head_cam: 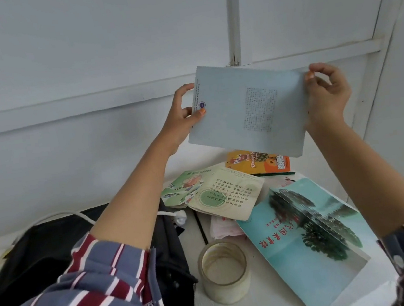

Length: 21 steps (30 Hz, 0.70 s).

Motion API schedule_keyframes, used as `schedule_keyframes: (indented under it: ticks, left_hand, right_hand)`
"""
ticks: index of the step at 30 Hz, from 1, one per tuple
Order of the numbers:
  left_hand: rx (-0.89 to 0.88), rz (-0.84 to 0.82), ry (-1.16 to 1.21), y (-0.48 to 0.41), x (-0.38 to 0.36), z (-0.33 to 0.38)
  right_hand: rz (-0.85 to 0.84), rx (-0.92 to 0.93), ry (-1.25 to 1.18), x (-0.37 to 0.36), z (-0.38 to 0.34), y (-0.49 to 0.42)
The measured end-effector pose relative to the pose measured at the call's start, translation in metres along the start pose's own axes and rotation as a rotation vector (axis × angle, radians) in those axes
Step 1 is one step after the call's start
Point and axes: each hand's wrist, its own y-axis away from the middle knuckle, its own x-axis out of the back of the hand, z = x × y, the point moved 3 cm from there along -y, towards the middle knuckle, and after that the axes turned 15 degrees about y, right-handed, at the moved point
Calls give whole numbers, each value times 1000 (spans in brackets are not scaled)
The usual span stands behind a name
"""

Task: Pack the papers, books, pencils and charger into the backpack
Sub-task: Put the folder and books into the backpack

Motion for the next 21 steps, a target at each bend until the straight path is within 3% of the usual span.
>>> schedule_keyframes:
  ticks: [4,7,14,18,21]
  left_hand:
    - [-30,9,100,15,-2,13]
    - [-12,35,50,34,-4,22]
    - [77,244,12,107,14,23]
    - [171,310,121,166,15,19]
    - [234,297,64,207,14,20]
  right_hand:
    - [-93,-250,-141,-1,8,11]
    - [-180,-362,-151,0,10,28]
    - [-737,-463,14,7,20,97]
    - [-880,-525,-109,16,23,143]
    - [-952,-564,-152,22,24,175]
